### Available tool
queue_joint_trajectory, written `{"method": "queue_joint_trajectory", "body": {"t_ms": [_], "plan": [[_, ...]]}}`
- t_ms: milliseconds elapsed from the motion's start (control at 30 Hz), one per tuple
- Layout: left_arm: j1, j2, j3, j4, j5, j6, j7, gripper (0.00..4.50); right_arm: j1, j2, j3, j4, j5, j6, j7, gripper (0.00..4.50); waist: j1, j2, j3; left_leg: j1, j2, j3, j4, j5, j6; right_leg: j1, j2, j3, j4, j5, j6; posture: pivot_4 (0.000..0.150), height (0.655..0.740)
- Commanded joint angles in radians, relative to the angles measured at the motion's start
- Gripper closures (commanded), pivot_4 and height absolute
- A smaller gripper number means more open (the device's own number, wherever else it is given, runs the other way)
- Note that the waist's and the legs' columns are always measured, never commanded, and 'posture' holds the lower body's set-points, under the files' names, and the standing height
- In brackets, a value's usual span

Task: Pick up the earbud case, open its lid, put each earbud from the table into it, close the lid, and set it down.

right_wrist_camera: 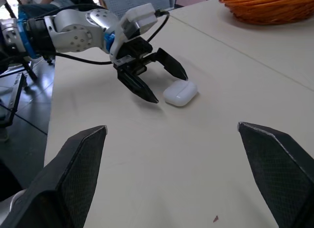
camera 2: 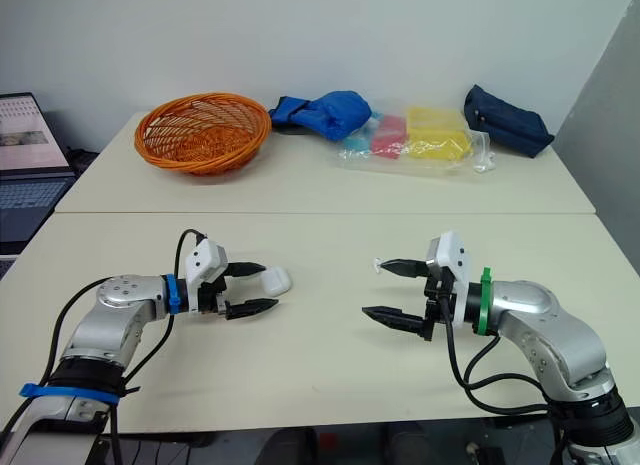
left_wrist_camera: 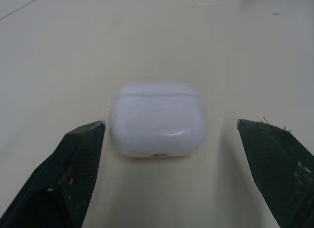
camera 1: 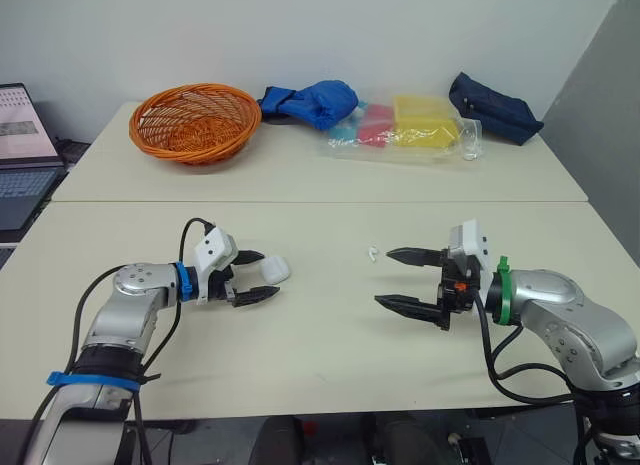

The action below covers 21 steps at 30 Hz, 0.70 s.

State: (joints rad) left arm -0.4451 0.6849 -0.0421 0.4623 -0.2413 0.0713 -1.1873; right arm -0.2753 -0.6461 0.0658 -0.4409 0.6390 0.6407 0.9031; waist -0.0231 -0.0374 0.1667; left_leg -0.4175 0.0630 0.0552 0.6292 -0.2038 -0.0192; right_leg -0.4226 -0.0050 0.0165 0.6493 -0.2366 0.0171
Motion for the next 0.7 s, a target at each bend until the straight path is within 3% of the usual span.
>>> {"method": "queue_joint_trajectory", "body": {"t_ms": [33, 400, 600, 700], "plan": [[-0.034, -0.017, 0.002, 0.068, 0.030, -0.080, 0.005, 0.00, -0.015, -0.003, -0.001, -0.063, 0.021, 0.015, -0.005, 0.03, 0.000, 0.000, 0.000, 0.000, 0.000, 0.000, 0.000, 0.000, 0.000, 0.000, 0.000, 0.000, 0.000, 0.000, 0.000, 0.150, 0.7400], [-0.043, -0.069, 0.002, 0.118, 0.056, -0.158, 0.015, 0.00, -0.032, -0.009, -0.019, -0.062, 0.033, 0.033, -0.004, 0.03, 0.001, 0.000, 0.000, 0.001, 0.000, -0.001, 0.002, 0.000, 0.000, 0.001, 0.000, 0.000, 0.003, 0.000, 0.000, 0.150, 0.7400], [-0.066, -0.076, -0.001, 0.159, 0.069, -0.185, 0.002, 1.75, -0.016, -0.016, -0.018, -0.055, 0.023, 0.023, 0.007, 0.00, 0.002, 0.000, 0.000, 0.001, 0.000, -0.001, 0.002, 0.000, 0.000, 0.001, 0.000, 0.000, 0.003, 0.000, 0.000, 0.150, 0.7400], [-0.066, -0.065, -0.001, 0.168, 0.076, -0.201, -0.021, 1.75, -0.013, -0.017, -0.021, -0.058, 0.027, 0.025, 0.006, 0.00, 0.002, 0.000, 0.000, 0.002, 0.000, -0.001, 0.003, 0.000, 0.000, 0.001, 0.000, 0.000, 0.005, 0.000, 0.000, 0.150, 0.7400]]}}
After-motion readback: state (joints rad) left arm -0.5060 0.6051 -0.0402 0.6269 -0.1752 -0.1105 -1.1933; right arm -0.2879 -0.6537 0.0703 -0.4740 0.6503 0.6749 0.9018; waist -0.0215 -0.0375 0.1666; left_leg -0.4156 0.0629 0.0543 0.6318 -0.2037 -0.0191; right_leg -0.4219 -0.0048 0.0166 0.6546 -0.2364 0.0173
